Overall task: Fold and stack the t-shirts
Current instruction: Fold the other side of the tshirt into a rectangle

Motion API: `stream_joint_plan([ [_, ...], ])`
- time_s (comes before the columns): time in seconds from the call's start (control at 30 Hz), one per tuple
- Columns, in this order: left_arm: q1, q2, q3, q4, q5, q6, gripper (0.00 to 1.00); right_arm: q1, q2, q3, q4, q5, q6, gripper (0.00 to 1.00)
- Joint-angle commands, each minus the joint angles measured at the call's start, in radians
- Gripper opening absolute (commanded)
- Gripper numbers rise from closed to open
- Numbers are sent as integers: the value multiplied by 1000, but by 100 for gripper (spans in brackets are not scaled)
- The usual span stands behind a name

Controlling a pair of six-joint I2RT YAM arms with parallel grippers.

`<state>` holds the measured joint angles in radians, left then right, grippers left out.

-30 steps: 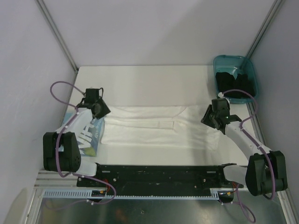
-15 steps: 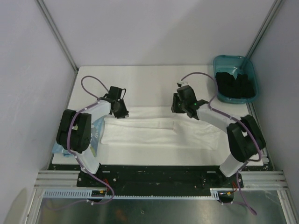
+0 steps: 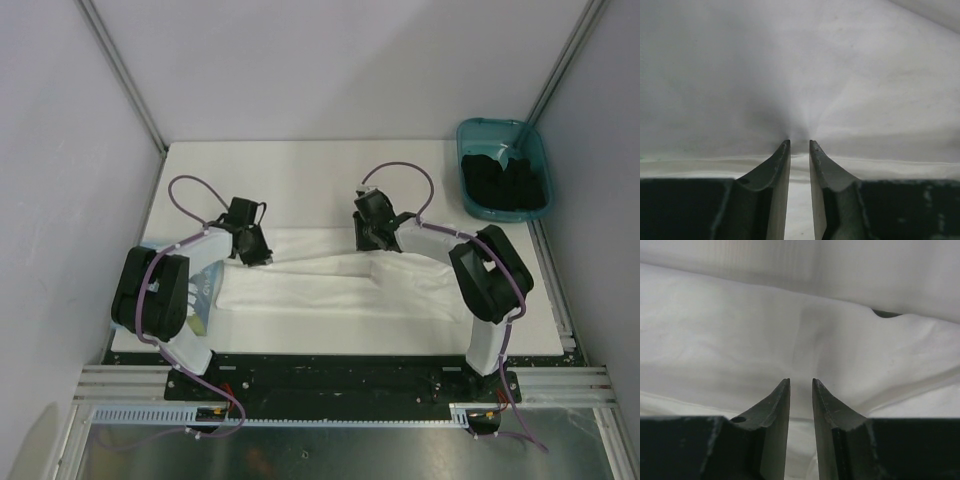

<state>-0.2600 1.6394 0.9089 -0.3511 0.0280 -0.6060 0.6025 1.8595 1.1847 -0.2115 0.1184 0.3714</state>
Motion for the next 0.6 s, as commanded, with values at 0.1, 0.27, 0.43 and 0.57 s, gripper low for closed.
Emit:
stream_joint_plan([
  [0.1,-5,-7,-7,7,-46,-27,25,24,-6,41,-83,31,-20,27],
  [0.27,-5,16,-2,7,-61,-42,24,48,-34,36,-148,19,-5,25],
  [0.43,-6,16,1,7,-66,-43,24,74,-62,-7,-155,-1,38,24],
  [0.57,-6,17,4,7,-57,-37,25,82,-54,-47,-113,-11,64,24],
])
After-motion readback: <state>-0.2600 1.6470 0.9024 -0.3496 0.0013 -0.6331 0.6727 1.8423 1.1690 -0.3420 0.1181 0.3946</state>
